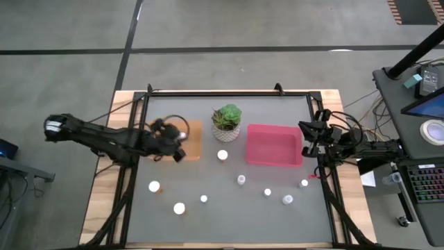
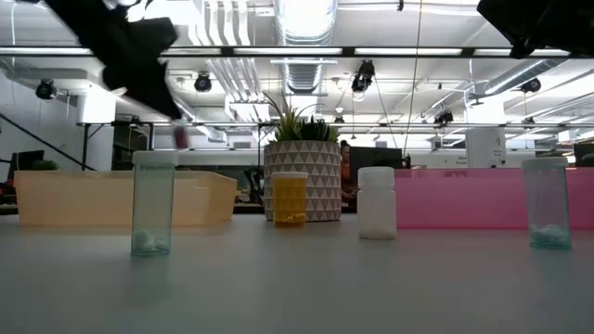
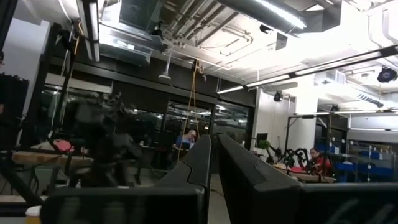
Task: Pick and place medicine bottles into bin by pill shape (circle, oval)
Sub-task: Put the small red pill bottle in the orange bin
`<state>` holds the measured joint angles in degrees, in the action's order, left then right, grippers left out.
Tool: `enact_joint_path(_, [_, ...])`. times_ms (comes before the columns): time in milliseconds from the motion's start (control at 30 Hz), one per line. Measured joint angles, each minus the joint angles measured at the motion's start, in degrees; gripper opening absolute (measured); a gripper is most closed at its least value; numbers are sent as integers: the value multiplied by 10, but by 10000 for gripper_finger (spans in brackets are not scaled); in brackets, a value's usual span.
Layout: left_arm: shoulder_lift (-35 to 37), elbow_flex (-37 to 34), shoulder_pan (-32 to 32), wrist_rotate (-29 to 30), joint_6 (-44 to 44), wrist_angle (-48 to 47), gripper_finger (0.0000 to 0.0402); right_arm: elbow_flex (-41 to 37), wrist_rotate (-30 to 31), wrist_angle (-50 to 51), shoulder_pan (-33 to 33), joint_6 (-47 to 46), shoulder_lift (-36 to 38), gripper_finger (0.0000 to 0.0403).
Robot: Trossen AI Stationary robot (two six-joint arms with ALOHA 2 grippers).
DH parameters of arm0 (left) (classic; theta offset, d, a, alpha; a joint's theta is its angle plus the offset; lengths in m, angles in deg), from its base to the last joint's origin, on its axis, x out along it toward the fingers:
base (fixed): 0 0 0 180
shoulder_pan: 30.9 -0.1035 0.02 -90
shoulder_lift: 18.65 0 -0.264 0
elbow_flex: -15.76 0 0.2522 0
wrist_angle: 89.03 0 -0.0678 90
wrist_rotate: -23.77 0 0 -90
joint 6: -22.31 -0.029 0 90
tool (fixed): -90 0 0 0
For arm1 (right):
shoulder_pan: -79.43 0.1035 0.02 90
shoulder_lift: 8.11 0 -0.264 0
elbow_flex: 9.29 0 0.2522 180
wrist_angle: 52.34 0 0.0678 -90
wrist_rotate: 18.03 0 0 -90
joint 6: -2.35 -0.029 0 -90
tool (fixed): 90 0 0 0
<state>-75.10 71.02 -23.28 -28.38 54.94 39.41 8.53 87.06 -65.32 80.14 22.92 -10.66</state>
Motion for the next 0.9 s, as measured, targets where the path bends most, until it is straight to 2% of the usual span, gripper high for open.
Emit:
enact_joint_path(167, [80, -79, -55, 6, 88, -28, 93, 0, 0, 0, 0, 0, 0, 22])
enact_joint_path(367, [108, -128, -114, 5, 105, -28, 93, 0, 0, 0, 0, 1, 0, 22])
enact_joint_path(900, [-14, -138, -198, 3, 105, -27, 93, 0, 0, 0, 0, 5, -2, 22])
